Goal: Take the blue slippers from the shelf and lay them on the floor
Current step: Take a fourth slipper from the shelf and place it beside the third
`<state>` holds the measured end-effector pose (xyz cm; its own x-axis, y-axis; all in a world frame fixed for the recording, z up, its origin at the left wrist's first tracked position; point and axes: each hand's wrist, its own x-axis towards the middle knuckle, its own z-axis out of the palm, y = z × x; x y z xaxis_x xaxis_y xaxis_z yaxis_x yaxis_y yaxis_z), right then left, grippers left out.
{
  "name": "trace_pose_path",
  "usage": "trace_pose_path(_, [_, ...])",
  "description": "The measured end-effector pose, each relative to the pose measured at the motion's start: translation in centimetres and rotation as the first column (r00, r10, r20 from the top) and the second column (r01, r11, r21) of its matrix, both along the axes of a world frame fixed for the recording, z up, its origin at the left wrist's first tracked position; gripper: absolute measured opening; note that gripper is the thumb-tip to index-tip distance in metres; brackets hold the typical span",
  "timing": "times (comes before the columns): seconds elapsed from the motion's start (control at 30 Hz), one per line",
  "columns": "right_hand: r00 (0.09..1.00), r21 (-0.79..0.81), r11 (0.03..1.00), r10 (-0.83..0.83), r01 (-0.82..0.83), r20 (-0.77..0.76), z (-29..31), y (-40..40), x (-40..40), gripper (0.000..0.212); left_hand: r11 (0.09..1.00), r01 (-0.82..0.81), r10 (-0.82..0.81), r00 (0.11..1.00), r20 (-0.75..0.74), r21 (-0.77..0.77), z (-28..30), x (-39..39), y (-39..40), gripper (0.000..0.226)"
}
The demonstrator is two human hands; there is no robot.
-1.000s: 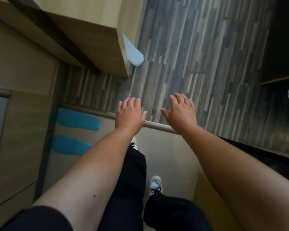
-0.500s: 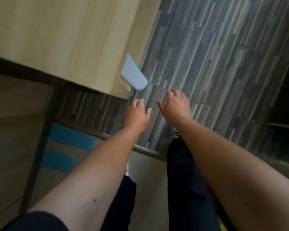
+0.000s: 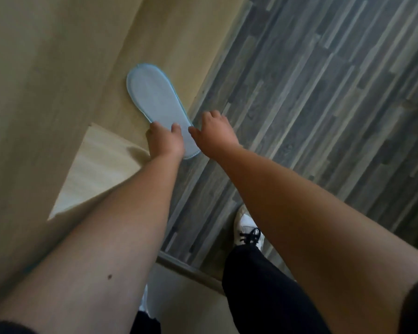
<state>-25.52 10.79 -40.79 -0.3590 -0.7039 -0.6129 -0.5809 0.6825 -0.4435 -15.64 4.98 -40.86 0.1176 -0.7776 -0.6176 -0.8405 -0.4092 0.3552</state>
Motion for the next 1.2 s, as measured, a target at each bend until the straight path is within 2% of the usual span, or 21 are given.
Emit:
trace_pose_path(0.1, [0.999, -0.03, 0.999, -0.033, 0.034, 0.031, -2.0, -2.0, 0.3, 0.052, 0.995, -0.095, 0.097, 0.994, 0.043, -0.027, -2.0, 0.2, -1.0, 0.052])
trace_pose_path(0.27, [0.99, -0.035, 0.993, -0.113, 0.116, 0.085, -4.1, -4.7, 0.9, 0.045, 0.986, -0.156, 0.166, 0.964, 0.21, -0.061, -3.6, 0.5, -1.5, 0.043])
trace_pose_path(0.6, [0.963, 0.02, 0.974, -0.226, 0.226, 0.147, -5.3, -6.1, -0.2, 0.029, 0.964, -0.264, 0.261, 0.95, 0.171, -0.003, -4.9, 0.1, -2.3, 0.042])
trace_pose_path(0.77, [0.941, 0.014, 0.96, -0.277, 0.28, 0.192, -3.8, -4.7, -2.0, 0.024, 0.971, -0.232, 0.231, 0.973, -0.024, -0.05, -3.6, 0.3, -1.5, 0.034])
trace_pose_path(0.87, [0.897, -0.001, 0.928, -0.361, 0.373, 0.256, -1.0, -2.6, -3.5, 0.021, 0.973, -0.226, 0.214, 0.962, -0.17, -0.053, -0.9, -0.5, -0.2, 0.028])
trace_pose_path(1.03, [0.73, 0.036, 0.789, -0.583, 0.613, 0.358, 5.9, 3.1, -6.3, 0.019, 0.989, -0.144, 0.144, 0.943, -0.301, 0.022, 6.4, -3.0, 2.5, 0.02])
trace_pose_path(1.2, [0.562, 0.104, 0.668, -0.691, 0.737, 0.455, 14.6, 9.6, -7.6, 0.012, 0.989, 0.077, -0.021, 0.92, -0.39, 0.127, 15.4, -4.5, 5.8, 0.024])
